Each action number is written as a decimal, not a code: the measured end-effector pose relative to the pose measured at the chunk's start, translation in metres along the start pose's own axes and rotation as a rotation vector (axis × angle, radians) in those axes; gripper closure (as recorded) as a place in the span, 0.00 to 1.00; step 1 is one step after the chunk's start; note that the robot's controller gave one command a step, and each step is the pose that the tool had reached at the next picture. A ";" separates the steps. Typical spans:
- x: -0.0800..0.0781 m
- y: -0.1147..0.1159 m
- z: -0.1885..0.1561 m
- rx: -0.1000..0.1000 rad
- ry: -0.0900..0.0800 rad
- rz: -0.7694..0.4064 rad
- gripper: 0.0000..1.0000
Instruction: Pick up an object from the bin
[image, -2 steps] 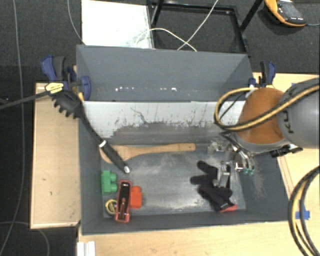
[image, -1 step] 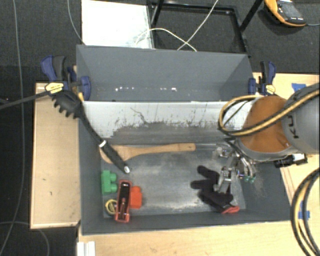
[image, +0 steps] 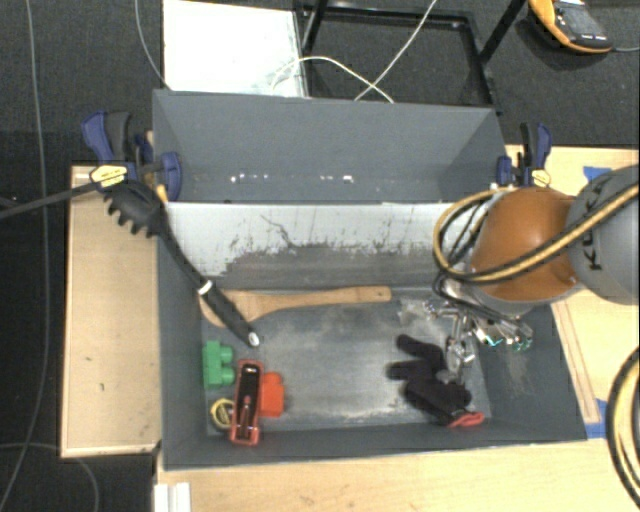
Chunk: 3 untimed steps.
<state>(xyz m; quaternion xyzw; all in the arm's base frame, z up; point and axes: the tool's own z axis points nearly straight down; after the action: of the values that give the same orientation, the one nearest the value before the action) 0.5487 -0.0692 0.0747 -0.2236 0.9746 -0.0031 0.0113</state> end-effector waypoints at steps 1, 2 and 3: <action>-0.003 0.002 -0.001 -0.001 0.000 -0.097 0.00; -0.003 0.029 0.003 0.000 -0.001 -0.423 0.00; 0.032 -0.077 -0.006 0.003 -0.002 0.163 1.00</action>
Offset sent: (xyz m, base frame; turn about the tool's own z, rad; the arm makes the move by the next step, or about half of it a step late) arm -0.0122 0.0302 -0.0047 -0.4286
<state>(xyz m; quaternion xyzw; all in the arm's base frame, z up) 0.5530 -0.1521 0.0811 -0.1433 0.9896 -0.0036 0.0126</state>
